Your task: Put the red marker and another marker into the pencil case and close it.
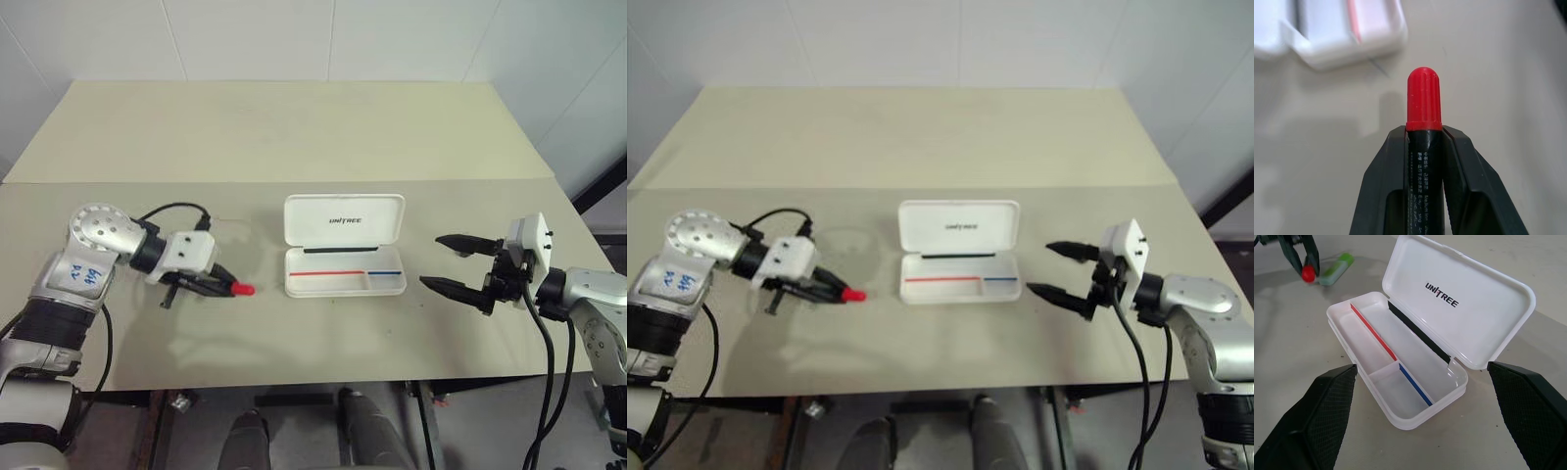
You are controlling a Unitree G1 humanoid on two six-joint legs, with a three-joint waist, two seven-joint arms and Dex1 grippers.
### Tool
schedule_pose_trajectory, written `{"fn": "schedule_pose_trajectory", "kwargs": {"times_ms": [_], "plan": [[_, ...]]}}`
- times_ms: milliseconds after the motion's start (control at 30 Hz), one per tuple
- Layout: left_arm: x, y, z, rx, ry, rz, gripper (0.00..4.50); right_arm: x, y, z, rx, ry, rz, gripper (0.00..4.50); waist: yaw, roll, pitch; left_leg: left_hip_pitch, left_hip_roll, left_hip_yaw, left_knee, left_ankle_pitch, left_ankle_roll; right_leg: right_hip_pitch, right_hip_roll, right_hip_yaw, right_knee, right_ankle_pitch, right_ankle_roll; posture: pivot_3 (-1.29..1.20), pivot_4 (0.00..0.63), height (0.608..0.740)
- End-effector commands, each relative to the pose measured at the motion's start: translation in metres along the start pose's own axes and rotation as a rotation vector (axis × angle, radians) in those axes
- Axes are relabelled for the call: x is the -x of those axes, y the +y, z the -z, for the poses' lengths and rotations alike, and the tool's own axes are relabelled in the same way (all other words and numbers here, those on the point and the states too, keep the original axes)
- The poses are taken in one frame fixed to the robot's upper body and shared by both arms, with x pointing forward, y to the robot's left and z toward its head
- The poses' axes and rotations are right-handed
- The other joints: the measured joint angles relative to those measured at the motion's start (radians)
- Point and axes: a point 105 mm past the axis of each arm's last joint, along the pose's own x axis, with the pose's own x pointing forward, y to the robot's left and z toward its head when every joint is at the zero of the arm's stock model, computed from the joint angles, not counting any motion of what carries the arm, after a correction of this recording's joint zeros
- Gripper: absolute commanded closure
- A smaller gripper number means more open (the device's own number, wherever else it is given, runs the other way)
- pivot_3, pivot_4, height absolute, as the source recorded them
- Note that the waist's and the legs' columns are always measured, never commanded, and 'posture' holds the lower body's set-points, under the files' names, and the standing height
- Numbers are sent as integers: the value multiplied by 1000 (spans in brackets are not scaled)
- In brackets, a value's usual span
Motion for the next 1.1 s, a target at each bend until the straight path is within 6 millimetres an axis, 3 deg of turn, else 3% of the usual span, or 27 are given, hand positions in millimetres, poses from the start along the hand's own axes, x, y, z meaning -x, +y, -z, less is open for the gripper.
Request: {"fn": "schedule_pose_trajectory", "kwargs": {"times_ms": [33, 200, 433, 833, 1100], "plan": [[13, 8, -33, -38, -94, -49, 3910, 6, -2, -14, 54, -18, 16, 0, 0, 0, 0, 0, 0, 0, 0, 0, 0, 0, 0, 0, 0, 0, 0, 0, 150, 740], [4, 17, -67, -31, -182, -102, 3910, 4, -2, -14, 56, -24, 12, 0, -1, 0, 0, 0, 0, 0, 1, 0, 0, 0, 0, 0, 0, 0, 0, 0, 150, 740], [-35, 25, -95, -45, -155, -127, 3910, 1, -1, -14, 57, -29, 10, 0, 0, 0, 0, 0, 0, 0, 1, 0, 0, 1, 0, 0, 0, 0, 1, 0, 150, 740], [-97, 41, -108, -10, -114, -156, 3910, 3, 1, -14, 53, -35, 31, 0, 1, 0, 0, 0, 0, 0, 2, 0, 0, 1, 0, 0, -1, 0, 1, 0, 150, 740], [-121, 60, -103, 27, -42, -234, 3910, 7, 9, -14, 58, -51, 15, 0, 0, 0, 0, 0, 0, 0, 1, 0, 0, 1, 0, 0, -1, 0, 1, 0, 150, 740]]}}
